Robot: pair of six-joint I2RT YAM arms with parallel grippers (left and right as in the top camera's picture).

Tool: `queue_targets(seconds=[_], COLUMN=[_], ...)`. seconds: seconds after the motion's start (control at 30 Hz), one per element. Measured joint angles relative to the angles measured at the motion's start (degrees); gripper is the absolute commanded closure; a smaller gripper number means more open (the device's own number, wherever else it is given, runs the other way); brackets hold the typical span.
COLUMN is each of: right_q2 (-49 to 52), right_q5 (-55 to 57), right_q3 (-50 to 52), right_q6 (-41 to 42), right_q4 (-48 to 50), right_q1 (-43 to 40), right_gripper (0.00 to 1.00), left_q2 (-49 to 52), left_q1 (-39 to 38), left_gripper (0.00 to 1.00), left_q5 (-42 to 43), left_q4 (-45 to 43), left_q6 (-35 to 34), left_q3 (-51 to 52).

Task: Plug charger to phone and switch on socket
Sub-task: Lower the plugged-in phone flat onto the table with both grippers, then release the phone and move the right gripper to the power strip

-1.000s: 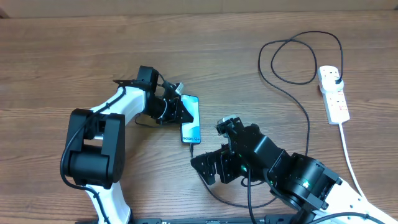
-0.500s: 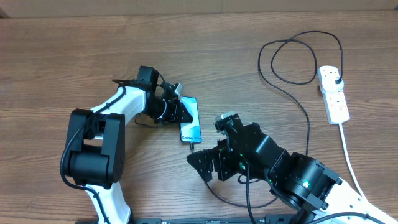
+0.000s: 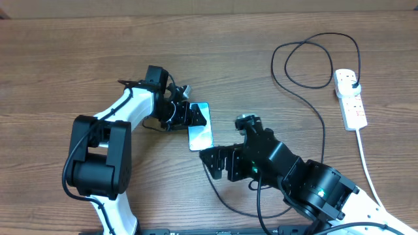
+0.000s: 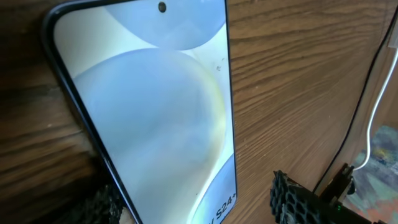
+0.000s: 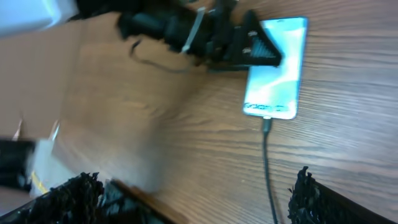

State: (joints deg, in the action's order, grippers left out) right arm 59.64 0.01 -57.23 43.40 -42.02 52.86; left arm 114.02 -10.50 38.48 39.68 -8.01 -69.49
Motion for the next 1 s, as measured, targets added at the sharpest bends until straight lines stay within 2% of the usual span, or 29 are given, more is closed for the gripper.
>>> queue_targets(seconds=[0.23, 0.3, 0.43, 0.5, 0.63, 0.73, 0.83, 1.0], right_q2=[0.02, 0.07, 0.15, 0.22, 0.26, 0.35, 0.39, 0.44], right_q5=[6.49, 7.54, 8.48, 8.31, 6.99, 5.29, 2.58, -0.61], right_q3=[0.0, 0.0, -0.04, -0.04, -0.09, -0.11, -0.13, -0.2], right_q6=[6.99, 8.76, 11.34, 12.59, 13.94, 12.94, 10.05, 5.25], right_q4=[-3.13, -4.31, -8.24, -10.91, -15.5, -17.97, -19.78, -21.75], right_q1=[-0.26, -1.22, -6.47, -10.8, -20.57, -29.94, -38.34, -51.93], right_gripper=[0.0, 0.0, 0.0, 0.14, 0.63, 0.84, 0.96, 0.96], left_q2=[-0.76, -0.87, -1.4, -1.4, -1.38, -1.86, -5.46, -19.21], left_q1=[-0.02, 0.0, -0.11, -0.11, 0.35, 1.27, 1.99, 2.36], left_gripper=[0.14, 0.0, 0.0, 0.0, 0.0, 0.0, 0.0, 0.0], left_q5=[-2.43, -3.08, -4.35, -5.4, -8.94, -11.85, -15.19, -20.37], left_q4=[0.13, -0.24, -1.97, -1.77, 1.57, 4.76, 7.23, 9.79], left_q6=[-0.39, -0.52, -0.85, -0.85, -0.66, -0.59, -0.61, -0.87], left_q3=[-0.11, -0.17, -0.61, -1.16, -3.26, -6.51, -9.7, -11.96])
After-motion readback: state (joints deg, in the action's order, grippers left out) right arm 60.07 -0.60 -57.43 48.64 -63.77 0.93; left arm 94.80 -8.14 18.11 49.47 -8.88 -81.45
